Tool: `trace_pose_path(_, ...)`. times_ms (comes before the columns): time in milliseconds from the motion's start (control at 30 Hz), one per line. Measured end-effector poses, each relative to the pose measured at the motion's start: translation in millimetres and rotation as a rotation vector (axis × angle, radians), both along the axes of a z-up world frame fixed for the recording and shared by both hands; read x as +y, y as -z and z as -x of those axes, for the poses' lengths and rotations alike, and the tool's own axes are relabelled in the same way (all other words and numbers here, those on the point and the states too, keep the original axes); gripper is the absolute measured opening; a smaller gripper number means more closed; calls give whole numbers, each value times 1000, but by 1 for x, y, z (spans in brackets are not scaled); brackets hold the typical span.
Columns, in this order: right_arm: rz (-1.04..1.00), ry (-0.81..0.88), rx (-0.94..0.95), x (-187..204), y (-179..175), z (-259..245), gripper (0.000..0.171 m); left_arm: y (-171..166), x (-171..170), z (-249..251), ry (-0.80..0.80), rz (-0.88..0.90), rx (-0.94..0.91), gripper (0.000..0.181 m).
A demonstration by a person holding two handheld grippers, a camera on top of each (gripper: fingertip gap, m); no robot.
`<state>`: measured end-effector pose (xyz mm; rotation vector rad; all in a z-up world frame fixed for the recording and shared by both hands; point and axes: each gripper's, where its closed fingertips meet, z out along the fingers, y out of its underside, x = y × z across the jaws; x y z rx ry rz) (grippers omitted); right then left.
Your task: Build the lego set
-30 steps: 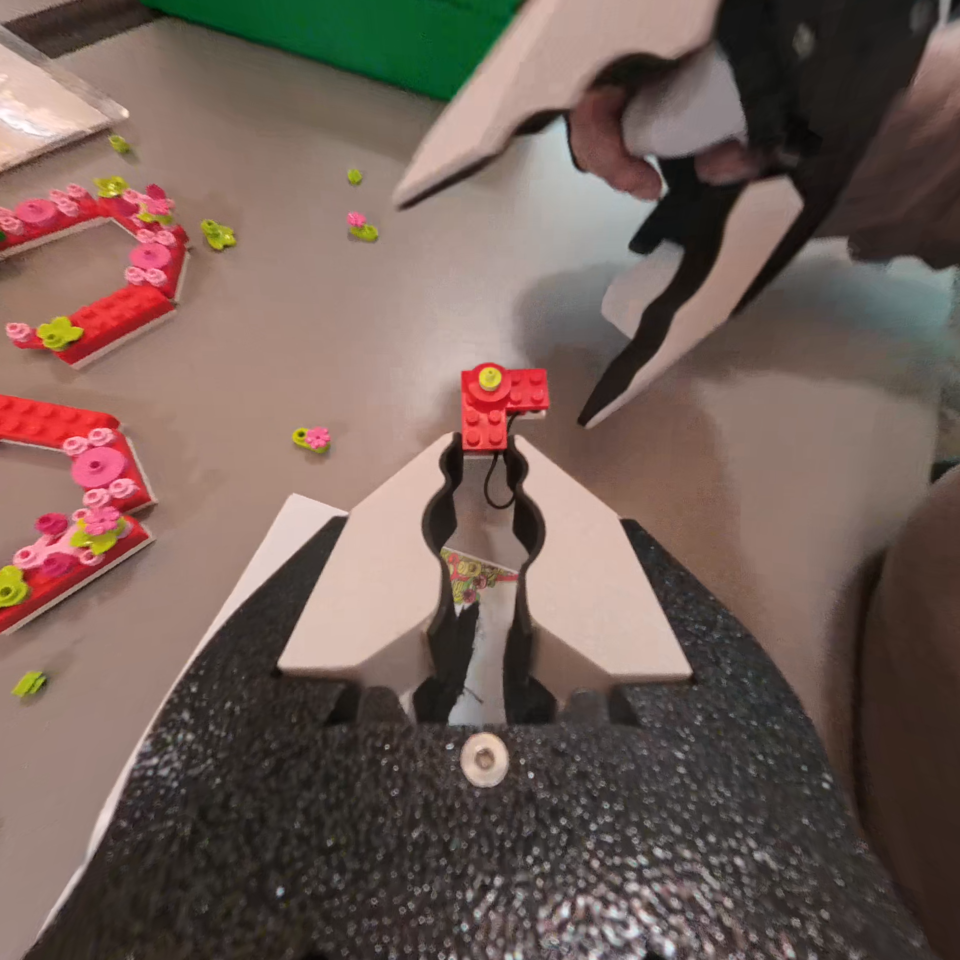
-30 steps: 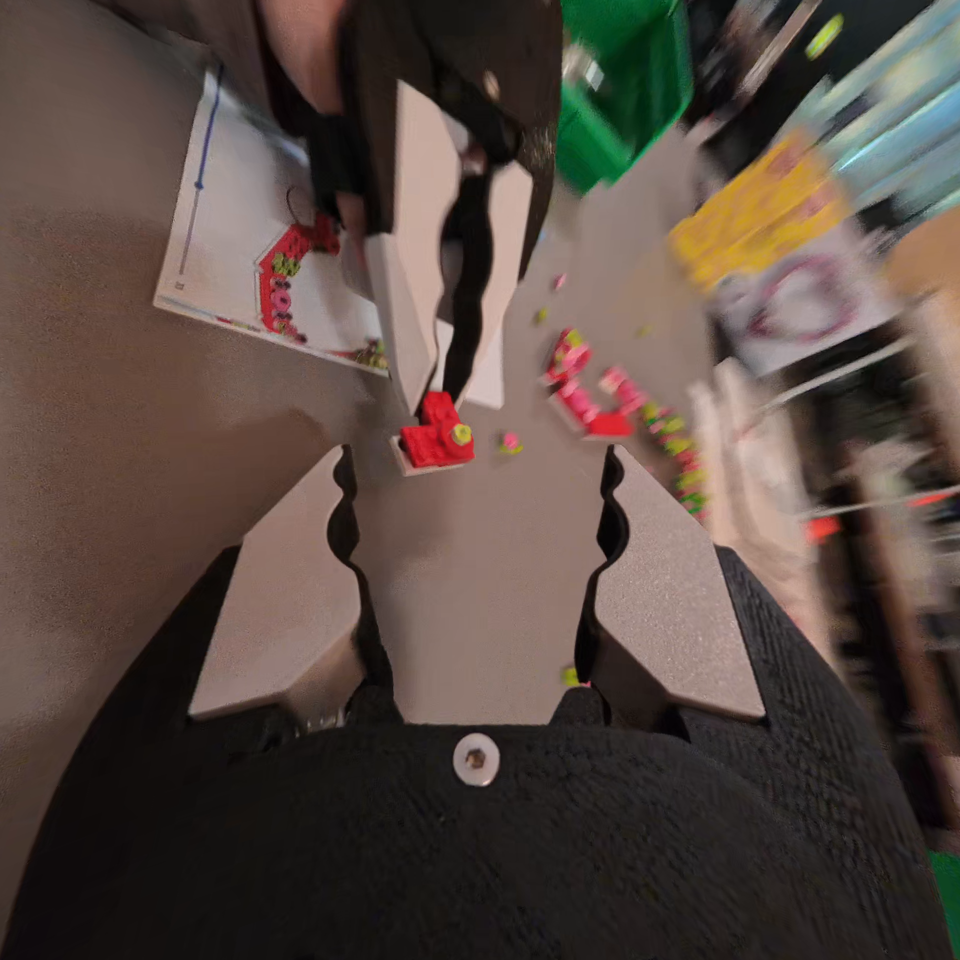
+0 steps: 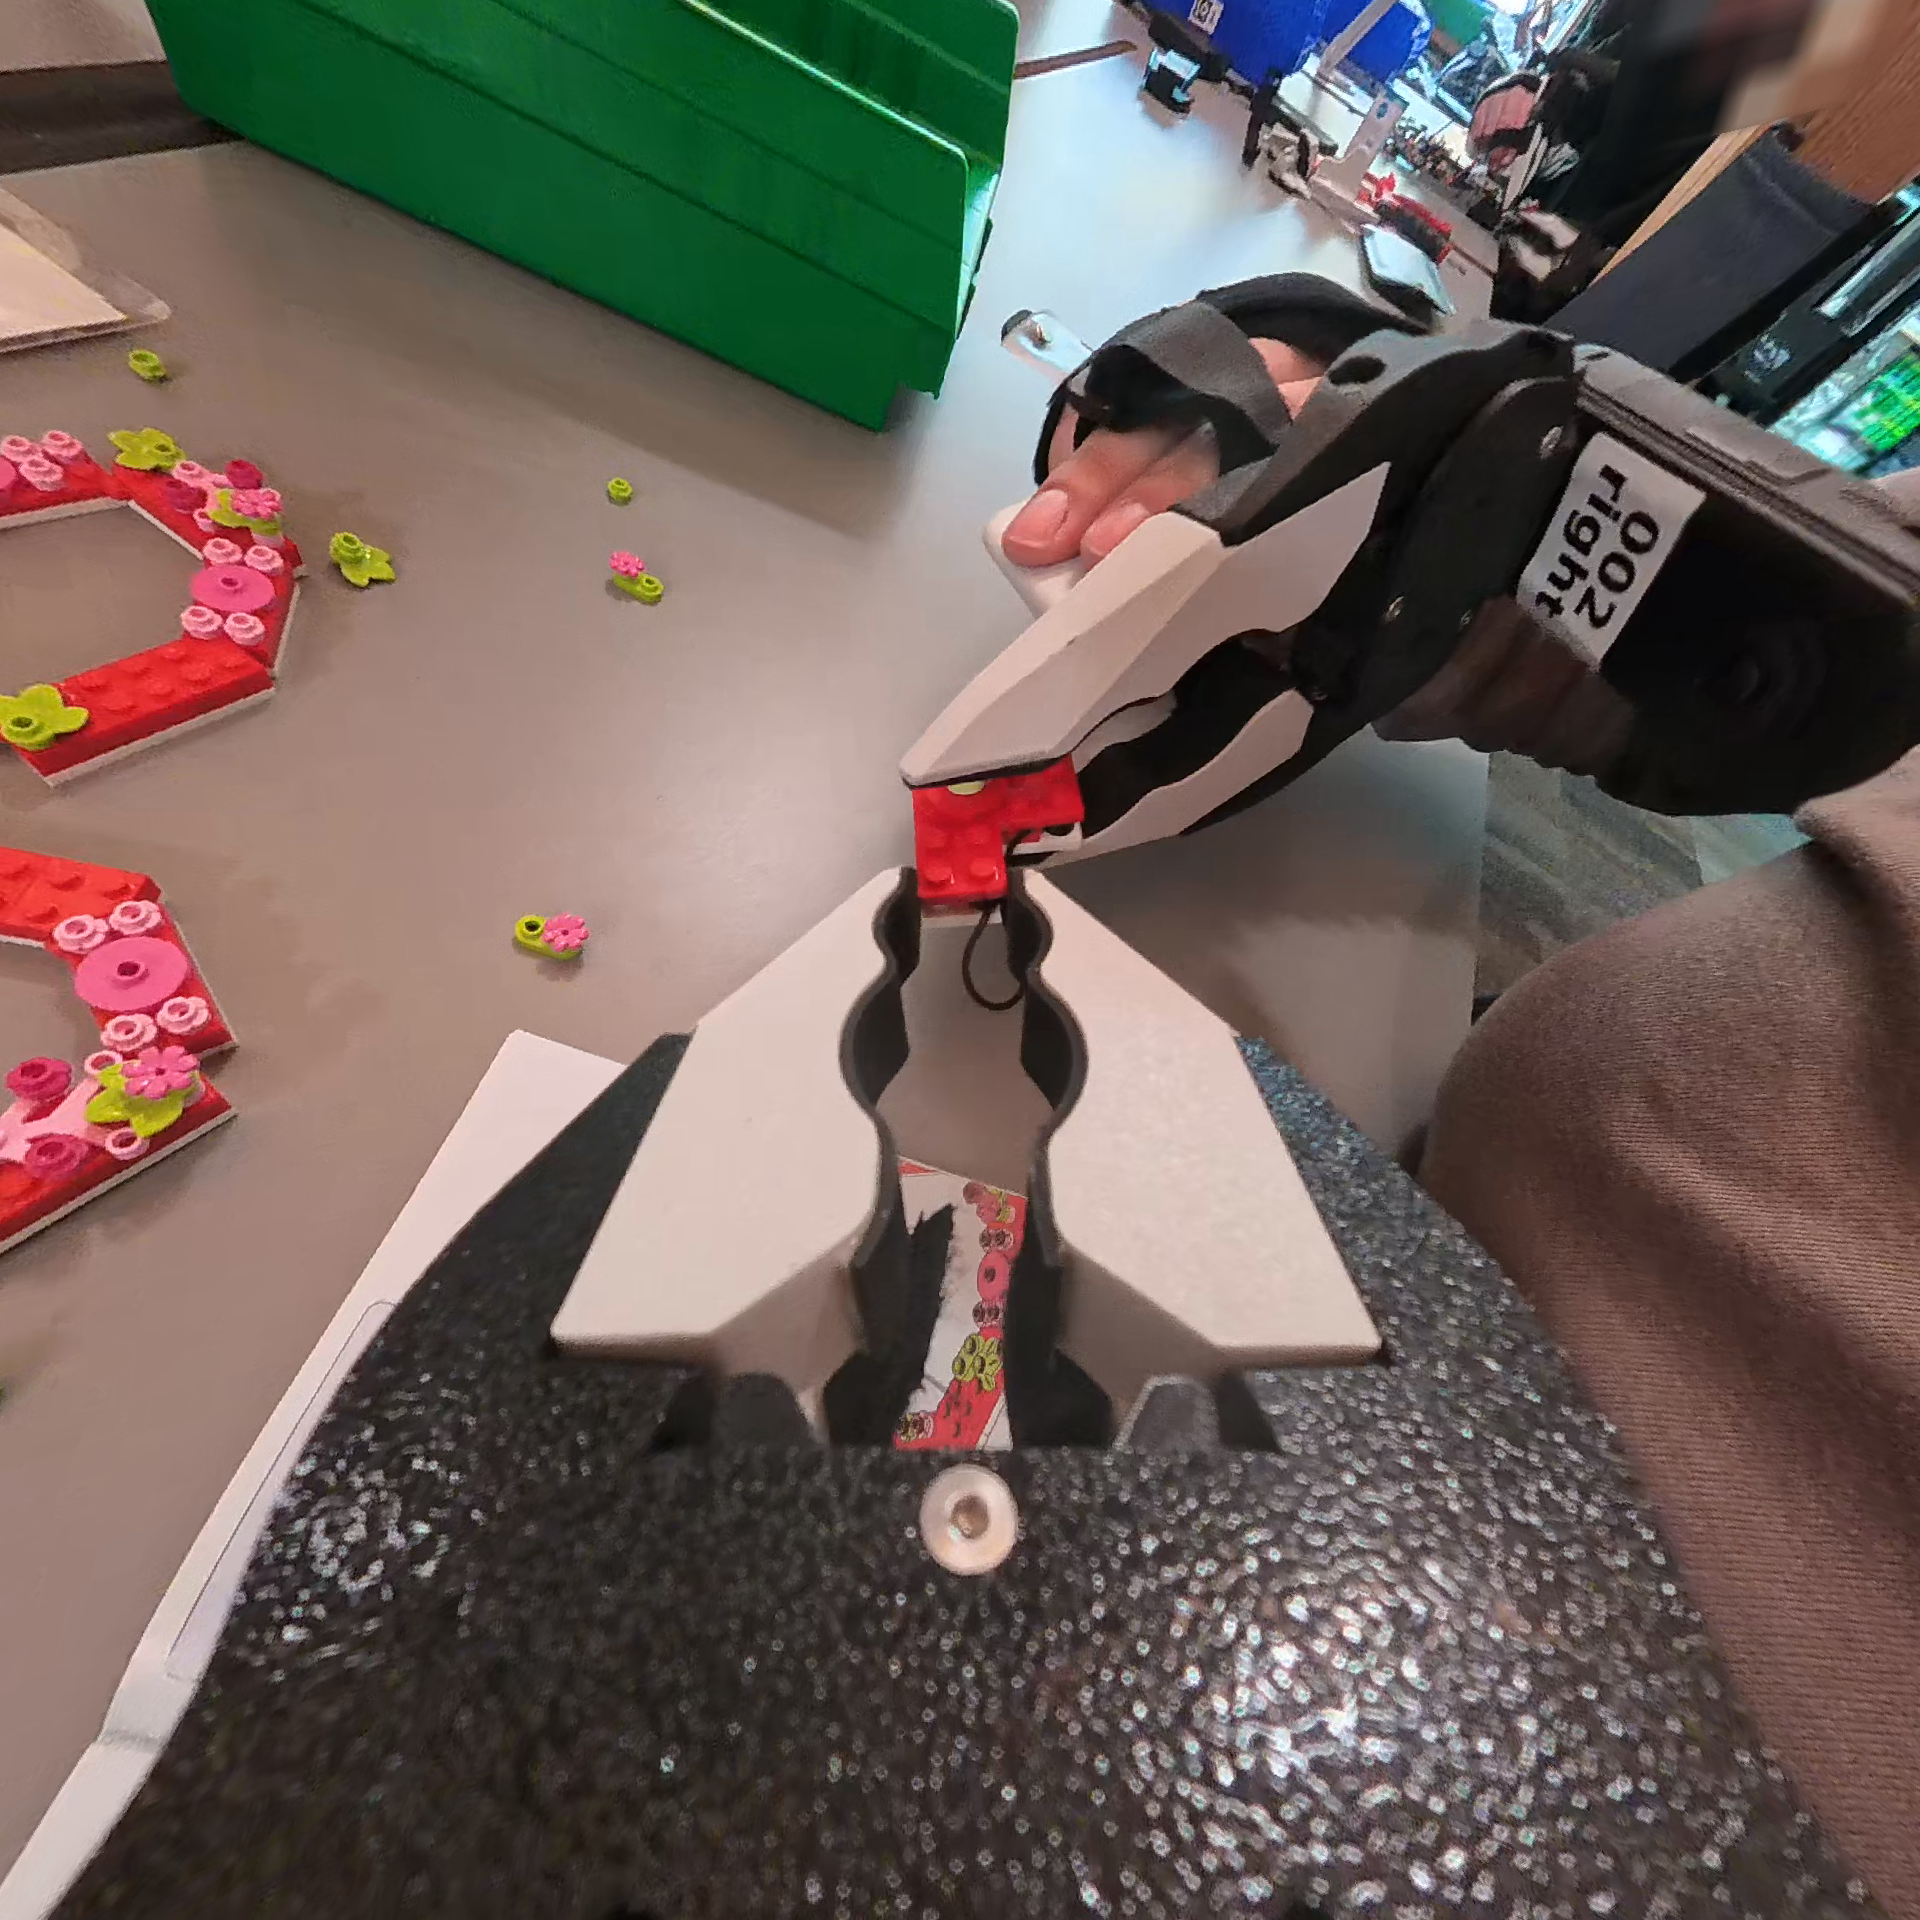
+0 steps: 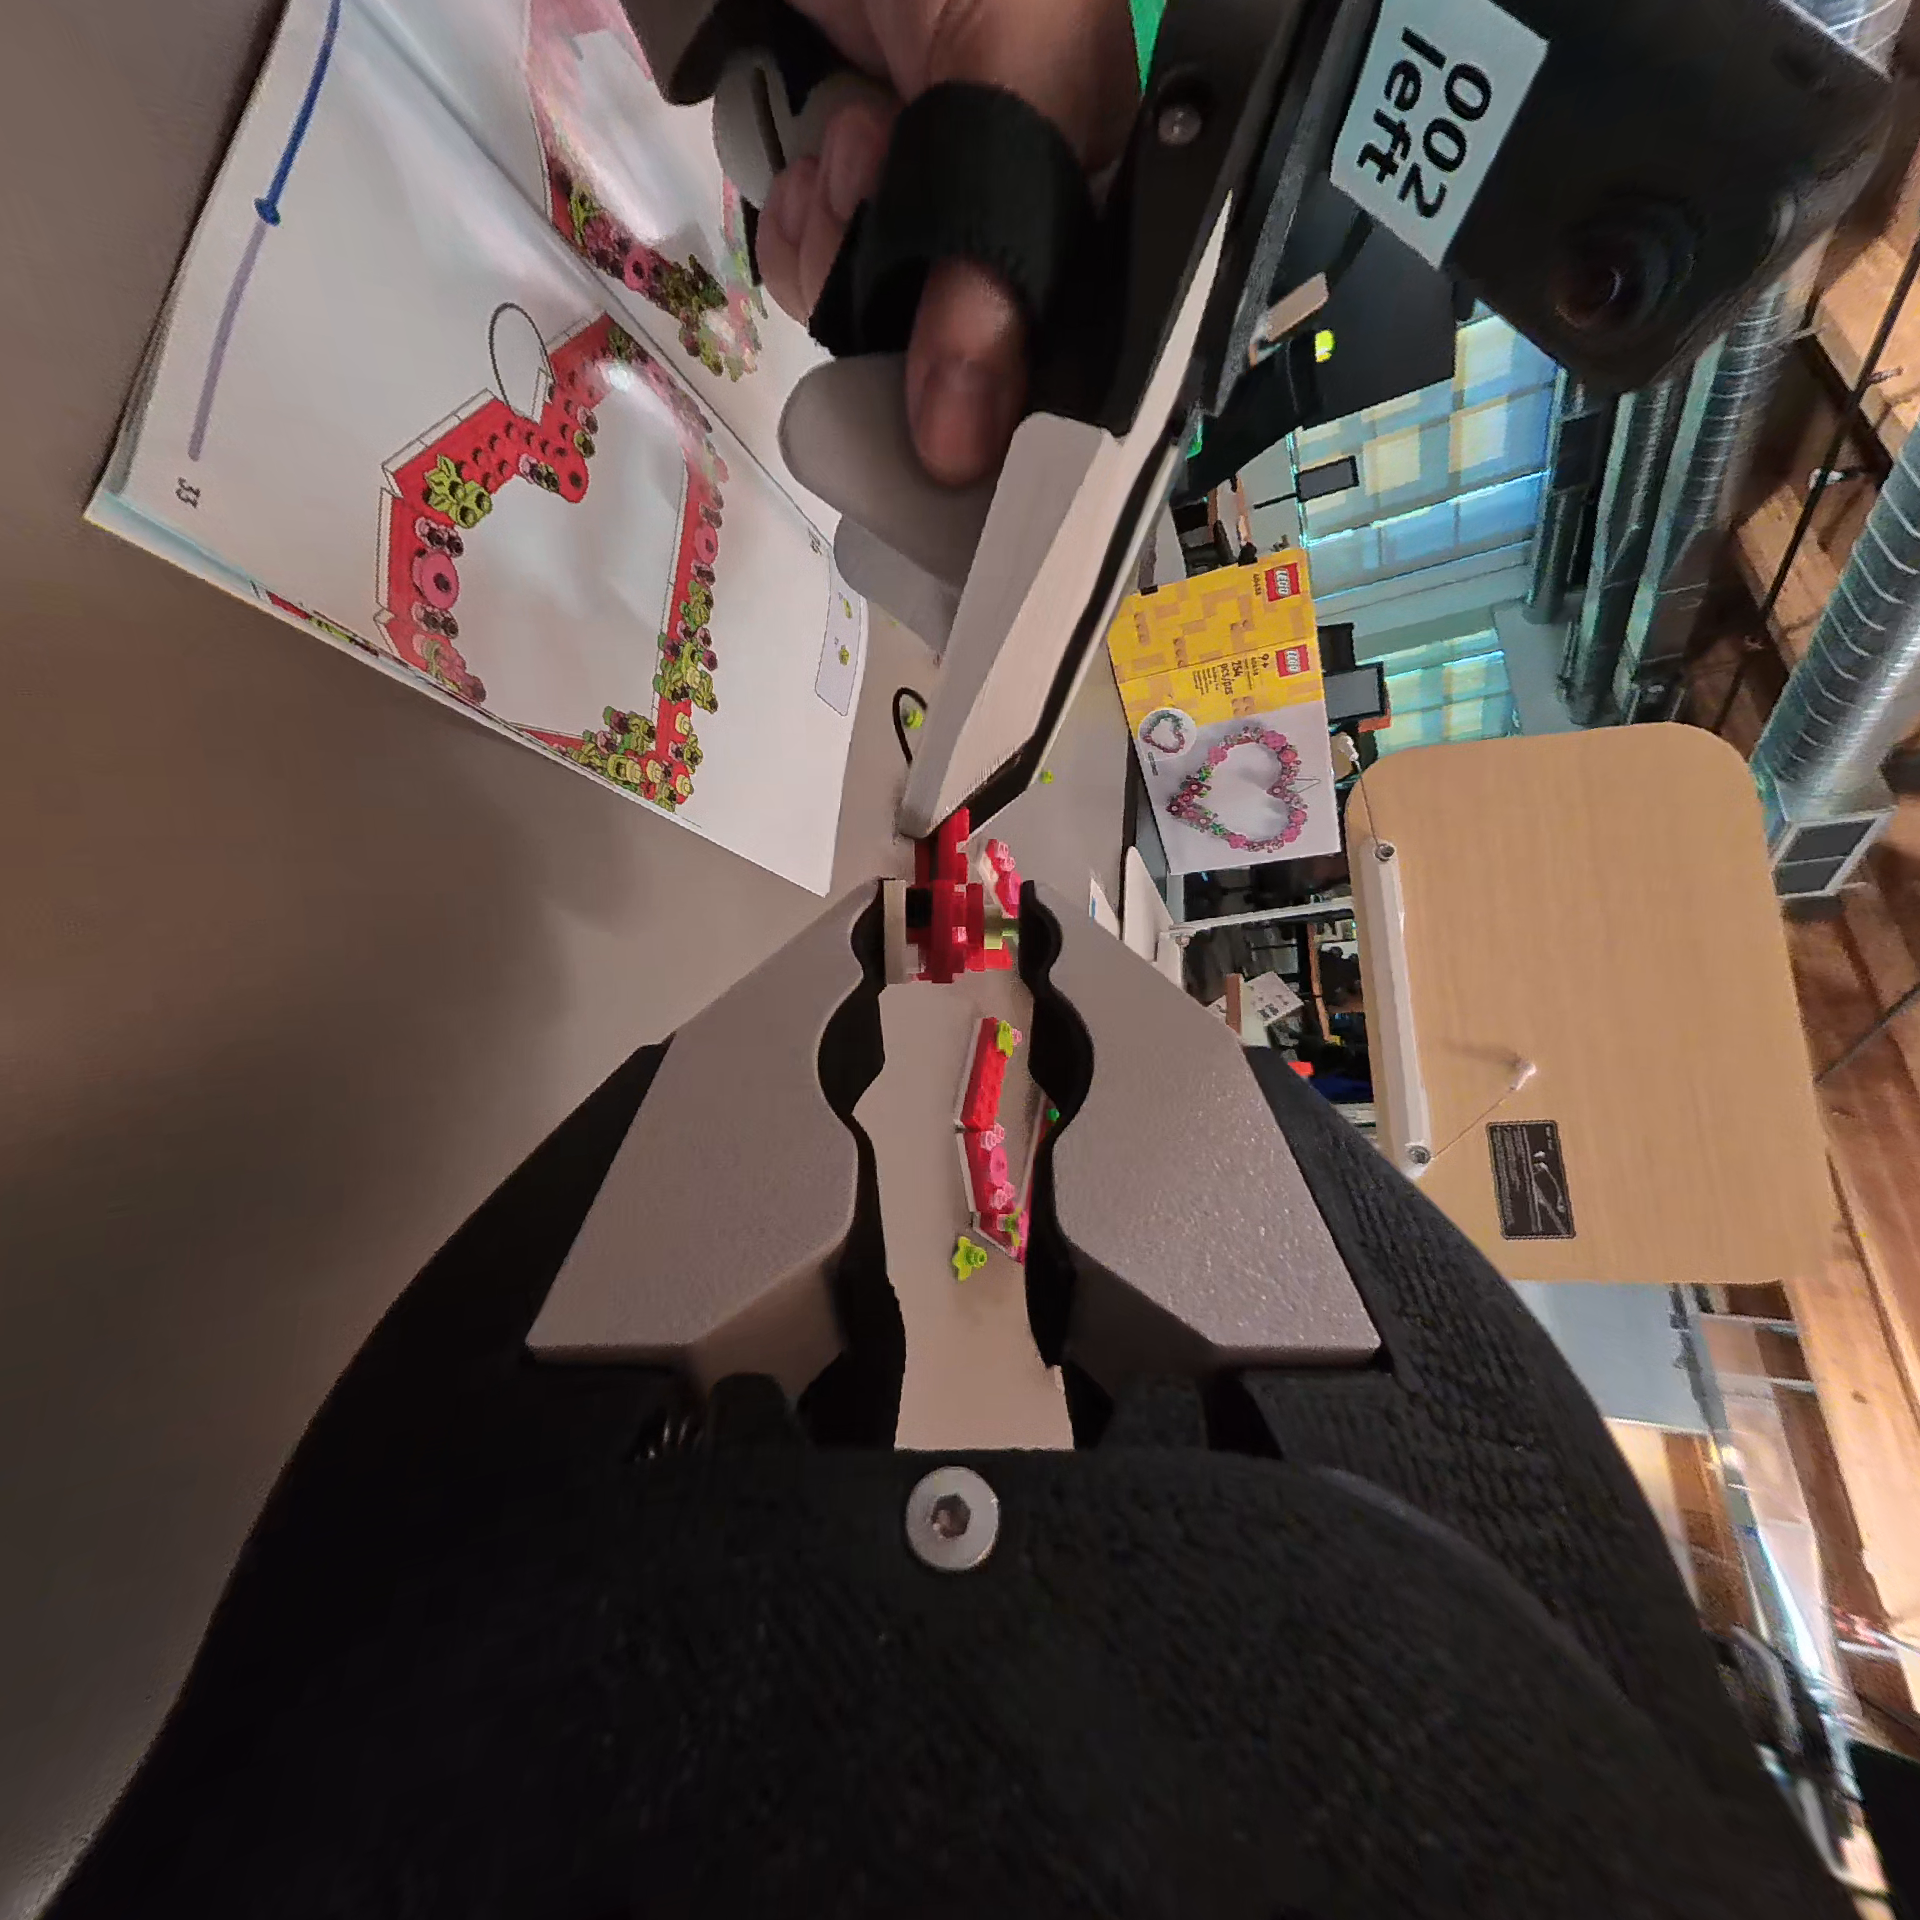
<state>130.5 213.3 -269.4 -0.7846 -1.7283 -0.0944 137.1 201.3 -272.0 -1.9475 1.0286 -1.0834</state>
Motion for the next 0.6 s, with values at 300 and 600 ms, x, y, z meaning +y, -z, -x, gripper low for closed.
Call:
trace_pose_path(300,38,3,7,-1,-1,-1,20,-3,-1,0,-5,-134,-6,16)
trace_pose_path(600,67,16,46,2,-8,-1,20,-25,-2,7,-46,-763,84,46)
